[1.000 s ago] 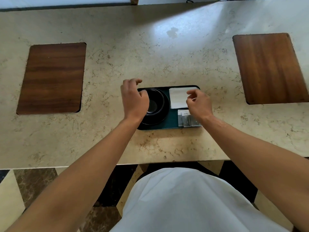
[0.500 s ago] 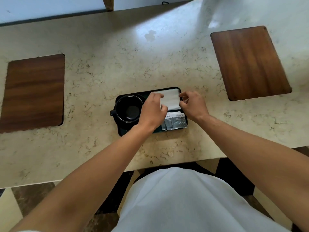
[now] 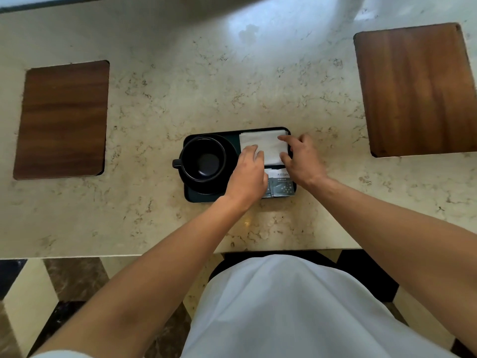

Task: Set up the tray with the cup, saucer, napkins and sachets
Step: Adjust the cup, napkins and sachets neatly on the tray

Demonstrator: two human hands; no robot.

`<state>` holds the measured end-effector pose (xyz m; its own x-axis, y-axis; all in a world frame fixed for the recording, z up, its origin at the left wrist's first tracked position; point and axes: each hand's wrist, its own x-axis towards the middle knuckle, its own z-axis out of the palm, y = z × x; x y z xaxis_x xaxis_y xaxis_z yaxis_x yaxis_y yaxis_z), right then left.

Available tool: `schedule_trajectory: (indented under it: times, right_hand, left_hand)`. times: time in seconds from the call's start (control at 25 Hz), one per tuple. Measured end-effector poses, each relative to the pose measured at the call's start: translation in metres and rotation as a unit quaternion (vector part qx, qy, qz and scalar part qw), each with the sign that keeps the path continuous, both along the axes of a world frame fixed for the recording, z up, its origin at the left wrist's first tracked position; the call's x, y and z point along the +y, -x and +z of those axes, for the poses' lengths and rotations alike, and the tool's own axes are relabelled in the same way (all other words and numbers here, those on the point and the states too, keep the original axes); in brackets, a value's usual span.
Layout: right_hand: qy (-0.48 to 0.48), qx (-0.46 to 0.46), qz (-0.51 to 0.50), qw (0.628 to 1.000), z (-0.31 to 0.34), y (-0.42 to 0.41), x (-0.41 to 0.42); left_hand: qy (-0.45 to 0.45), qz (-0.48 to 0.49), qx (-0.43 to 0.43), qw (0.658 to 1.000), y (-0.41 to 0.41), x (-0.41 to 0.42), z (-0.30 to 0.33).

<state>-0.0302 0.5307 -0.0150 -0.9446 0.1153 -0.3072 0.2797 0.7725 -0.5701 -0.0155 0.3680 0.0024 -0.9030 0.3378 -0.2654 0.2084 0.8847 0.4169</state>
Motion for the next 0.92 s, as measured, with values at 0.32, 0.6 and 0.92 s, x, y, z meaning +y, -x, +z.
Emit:
schedule_trajectory:
  times: [0.32, 0.6, 0.92]
  right_hand:
    - [-0.025, -0.048, 0.016, 0.998, -0.001, 0.005, 0.000]
    - [-0.031, -0.058, 0.014, 0.998, -0.001, 0.008, 0.002]
    - [-0.030, -0.062, 0.016, 0.998, -0.001, 0.011, 0.003]
  left_hand:
    - [0.067, -0.040, -0.001, 0.997, 0.021, 0.005, -0.009]
    - [0.082, -0.038, 0.009, 0.996, 0.025, 0.008, -0.009]
    - [0.088, -0.029, 0.012, 0.996, 0.028, 0.011, -0.004]
